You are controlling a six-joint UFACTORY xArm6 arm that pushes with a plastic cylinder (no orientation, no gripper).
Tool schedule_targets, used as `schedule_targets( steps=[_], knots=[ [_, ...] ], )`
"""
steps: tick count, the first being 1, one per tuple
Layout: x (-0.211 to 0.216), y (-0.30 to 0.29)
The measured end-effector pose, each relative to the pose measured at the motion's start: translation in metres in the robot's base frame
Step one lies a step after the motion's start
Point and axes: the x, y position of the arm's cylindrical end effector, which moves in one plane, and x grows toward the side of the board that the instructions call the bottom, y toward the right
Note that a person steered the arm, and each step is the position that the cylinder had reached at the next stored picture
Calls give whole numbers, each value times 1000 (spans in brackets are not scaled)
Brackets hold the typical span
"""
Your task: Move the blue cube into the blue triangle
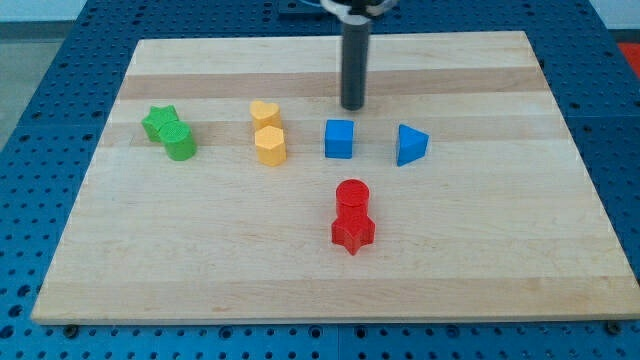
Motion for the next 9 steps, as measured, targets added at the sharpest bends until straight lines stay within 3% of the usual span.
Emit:
schedule_targets(
  steps=[1,3,9],
  knots=[
    [21,-42],
    [37,-45],
    [51,50]
  ],
)
